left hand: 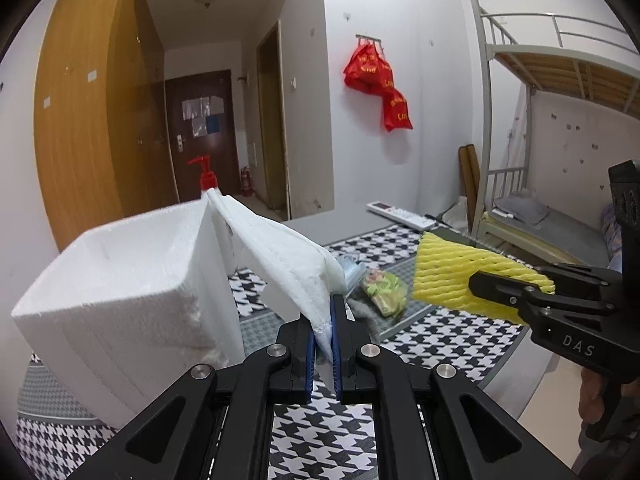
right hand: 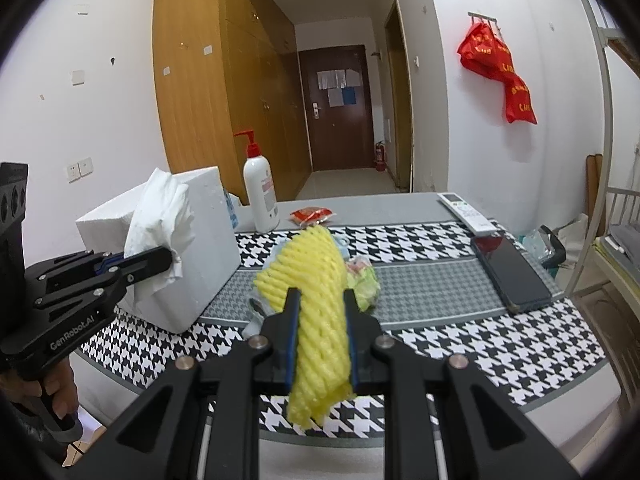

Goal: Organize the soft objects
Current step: 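Carry the white cloth and yellow foam net over the white foam box with both tools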

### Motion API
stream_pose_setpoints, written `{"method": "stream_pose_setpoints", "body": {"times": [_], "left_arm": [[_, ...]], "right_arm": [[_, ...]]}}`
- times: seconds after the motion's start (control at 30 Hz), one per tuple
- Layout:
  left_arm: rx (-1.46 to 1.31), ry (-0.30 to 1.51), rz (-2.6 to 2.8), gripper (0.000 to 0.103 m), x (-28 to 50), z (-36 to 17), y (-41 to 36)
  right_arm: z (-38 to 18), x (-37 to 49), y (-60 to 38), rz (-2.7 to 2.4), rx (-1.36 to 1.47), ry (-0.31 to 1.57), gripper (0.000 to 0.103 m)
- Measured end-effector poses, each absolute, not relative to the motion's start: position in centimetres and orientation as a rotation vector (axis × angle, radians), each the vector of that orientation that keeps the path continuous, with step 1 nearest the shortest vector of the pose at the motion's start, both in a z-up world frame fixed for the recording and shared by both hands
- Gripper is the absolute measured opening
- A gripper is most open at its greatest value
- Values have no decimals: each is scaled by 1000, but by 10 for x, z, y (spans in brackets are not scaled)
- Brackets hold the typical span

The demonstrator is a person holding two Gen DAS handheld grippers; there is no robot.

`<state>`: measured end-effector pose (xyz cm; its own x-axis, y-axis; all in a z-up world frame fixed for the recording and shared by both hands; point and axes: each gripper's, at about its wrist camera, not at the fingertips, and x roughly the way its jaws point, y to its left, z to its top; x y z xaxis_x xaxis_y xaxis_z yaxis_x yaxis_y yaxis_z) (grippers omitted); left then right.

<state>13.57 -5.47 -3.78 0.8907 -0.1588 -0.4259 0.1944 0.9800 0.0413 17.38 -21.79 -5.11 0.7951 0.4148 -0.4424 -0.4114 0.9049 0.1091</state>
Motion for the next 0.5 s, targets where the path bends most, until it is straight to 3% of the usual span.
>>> {"method": "stream_pose_setpoints", "body": {"times": [0.5], "left_arm": [[65, 352, -162, 7, 124, -12, -41]], "right_arm": [[-23, 172, -203, 482, -21, 406, 23]]}}
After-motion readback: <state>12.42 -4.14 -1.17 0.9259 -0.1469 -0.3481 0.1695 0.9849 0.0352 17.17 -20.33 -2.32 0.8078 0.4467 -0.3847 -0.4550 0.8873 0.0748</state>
